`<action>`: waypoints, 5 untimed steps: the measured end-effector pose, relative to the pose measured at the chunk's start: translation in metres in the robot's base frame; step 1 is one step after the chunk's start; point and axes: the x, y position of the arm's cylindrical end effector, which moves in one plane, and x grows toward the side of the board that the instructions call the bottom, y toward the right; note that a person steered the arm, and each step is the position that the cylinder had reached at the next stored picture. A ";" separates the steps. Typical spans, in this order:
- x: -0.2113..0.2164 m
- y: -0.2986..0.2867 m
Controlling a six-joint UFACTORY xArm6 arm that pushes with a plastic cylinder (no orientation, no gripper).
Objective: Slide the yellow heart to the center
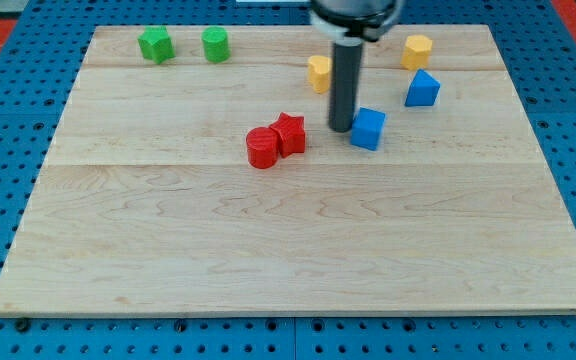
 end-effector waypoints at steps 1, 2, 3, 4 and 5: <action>0.000 0.049; 0.000 -0.012; 0.035 -0.027; 0.005 -0.021; -0.053 0.019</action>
